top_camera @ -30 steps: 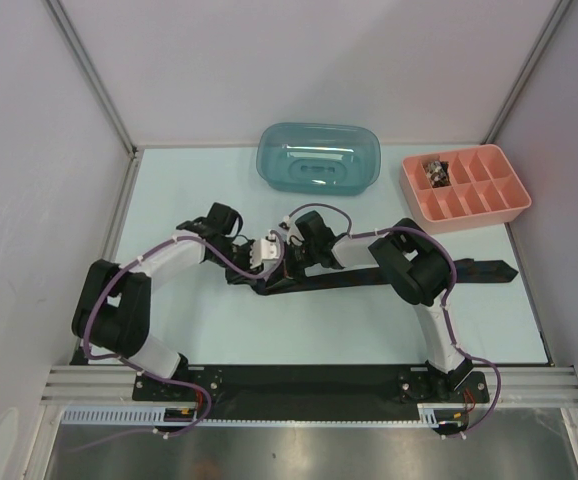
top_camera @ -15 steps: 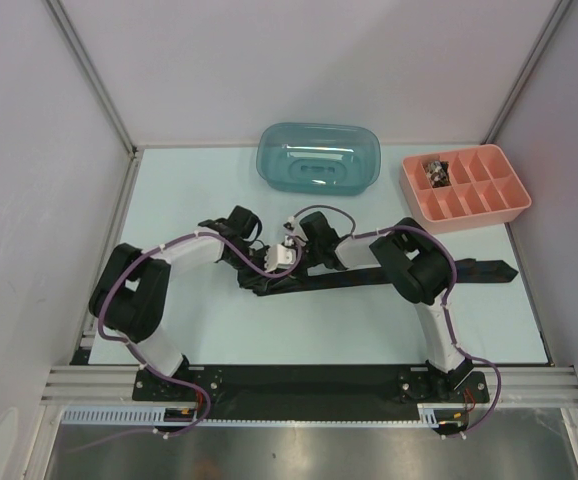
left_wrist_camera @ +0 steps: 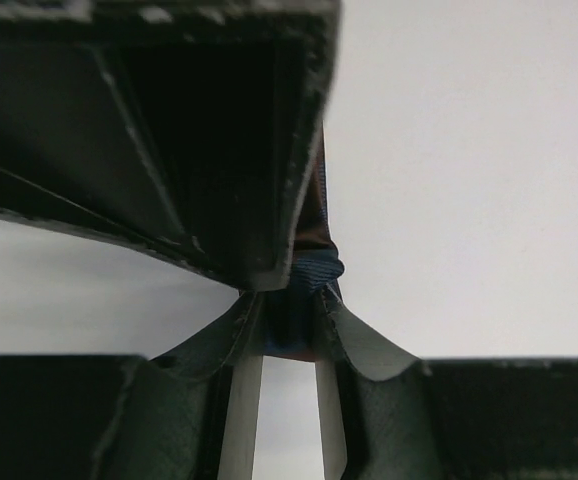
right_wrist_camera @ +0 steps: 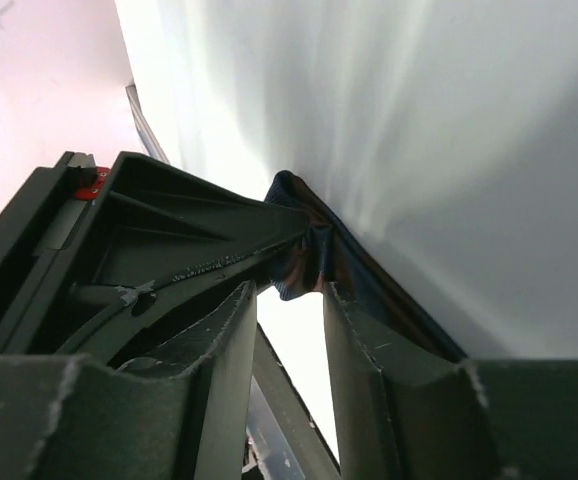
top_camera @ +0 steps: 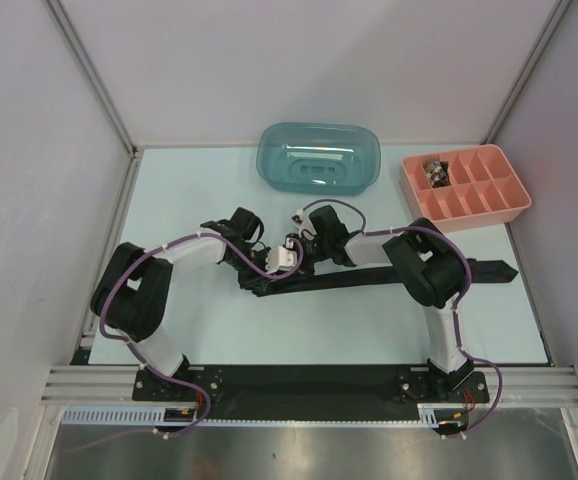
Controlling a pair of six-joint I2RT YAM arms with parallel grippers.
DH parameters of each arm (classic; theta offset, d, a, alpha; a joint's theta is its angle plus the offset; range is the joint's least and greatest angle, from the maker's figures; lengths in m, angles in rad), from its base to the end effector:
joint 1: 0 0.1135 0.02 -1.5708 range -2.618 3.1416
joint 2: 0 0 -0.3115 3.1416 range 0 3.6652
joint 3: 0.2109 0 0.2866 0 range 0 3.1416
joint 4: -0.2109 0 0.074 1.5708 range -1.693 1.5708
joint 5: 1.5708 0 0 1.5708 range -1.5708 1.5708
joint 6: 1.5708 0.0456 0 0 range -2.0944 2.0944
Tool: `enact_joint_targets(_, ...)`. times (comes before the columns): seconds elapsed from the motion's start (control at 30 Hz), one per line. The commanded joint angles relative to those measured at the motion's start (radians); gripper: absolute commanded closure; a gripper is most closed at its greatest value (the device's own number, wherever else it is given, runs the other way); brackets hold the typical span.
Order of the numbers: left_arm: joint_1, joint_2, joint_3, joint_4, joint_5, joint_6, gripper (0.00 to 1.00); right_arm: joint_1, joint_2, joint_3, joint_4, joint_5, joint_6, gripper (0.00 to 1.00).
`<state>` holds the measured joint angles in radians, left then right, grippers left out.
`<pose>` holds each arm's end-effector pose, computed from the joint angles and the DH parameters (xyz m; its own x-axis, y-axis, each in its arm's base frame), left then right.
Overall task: Roll the ties
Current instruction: Roll the tie at the center of the board.
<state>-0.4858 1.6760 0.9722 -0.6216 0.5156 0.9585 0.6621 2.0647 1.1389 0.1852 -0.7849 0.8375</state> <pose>0.2838 -0.1753 0.1774 -0.0739 0.8441 -0.5310 0.9963 0.0394 -0.0761 0.3450 0.3098 0.1282 -0.9850 -0.1013 -0.1397 -0.1711 0.4670 0.8675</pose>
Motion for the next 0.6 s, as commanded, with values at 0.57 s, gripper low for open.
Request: enact_joint_targets(0.57,0.013,-0.025,-0.049,0.040,0.009,-0.027,0.52,0.021,0.064,0.039,-0.015,-0.001,-0.017,1.00)
